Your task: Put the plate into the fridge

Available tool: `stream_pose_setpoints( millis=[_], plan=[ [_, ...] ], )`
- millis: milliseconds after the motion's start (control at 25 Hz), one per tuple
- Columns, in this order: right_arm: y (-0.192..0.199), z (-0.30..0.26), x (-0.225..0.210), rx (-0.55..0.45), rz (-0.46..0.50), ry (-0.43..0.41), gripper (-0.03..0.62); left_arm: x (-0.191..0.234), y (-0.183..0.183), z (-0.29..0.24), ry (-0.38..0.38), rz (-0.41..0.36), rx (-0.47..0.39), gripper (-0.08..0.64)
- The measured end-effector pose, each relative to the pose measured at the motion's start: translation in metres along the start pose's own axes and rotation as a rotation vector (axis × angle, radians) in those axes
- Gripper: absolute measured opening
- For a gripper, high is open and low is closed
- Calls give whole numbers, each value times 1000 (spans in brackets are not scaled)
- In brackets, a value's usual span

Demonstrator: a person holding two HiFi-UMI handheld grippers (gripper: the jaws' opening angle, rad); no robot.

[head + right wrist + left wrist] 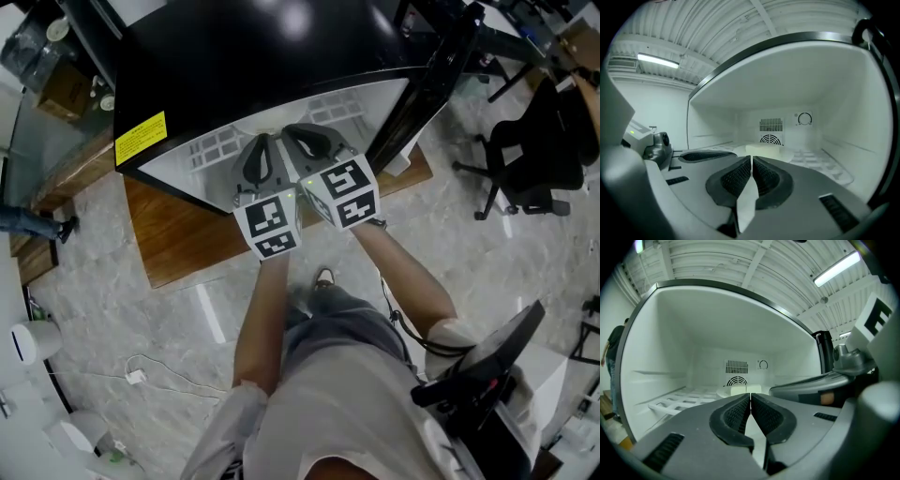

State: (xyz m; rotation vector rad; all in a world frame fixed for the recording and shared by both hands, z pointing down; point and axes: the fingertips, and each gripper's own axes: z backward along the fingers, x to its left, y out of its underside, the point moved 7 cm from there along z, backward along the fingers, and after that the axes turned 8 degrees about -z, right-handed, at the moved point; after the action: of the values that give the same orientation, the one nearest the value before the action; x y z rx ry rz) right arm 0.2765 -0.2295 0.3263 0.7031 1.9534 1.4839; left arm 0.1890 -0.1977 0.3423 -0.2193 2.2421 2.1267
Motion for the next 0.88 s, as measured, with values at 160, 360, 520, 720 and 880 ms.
stream_pose_setpoints(
  millis=[160,360,520,720,880],
  plan=[
    [3,-4,-1,-16,-11,-19,23,5,2,1,-1,-3,2,20],
    [-2,13,-1,-37,17,7,23,-2,-6,12,13,1,-9,20],
    [-14,44,8,-60,23,64,23,-10,-20,35,14,8,-18,20],
    [-16,94,28,-86,8,150,18,-12,-31,80,31,3,3,20],
    [-15,129,50,-99,-9,174,18,-18,-38,118,40,1,13,20]
  ],
)
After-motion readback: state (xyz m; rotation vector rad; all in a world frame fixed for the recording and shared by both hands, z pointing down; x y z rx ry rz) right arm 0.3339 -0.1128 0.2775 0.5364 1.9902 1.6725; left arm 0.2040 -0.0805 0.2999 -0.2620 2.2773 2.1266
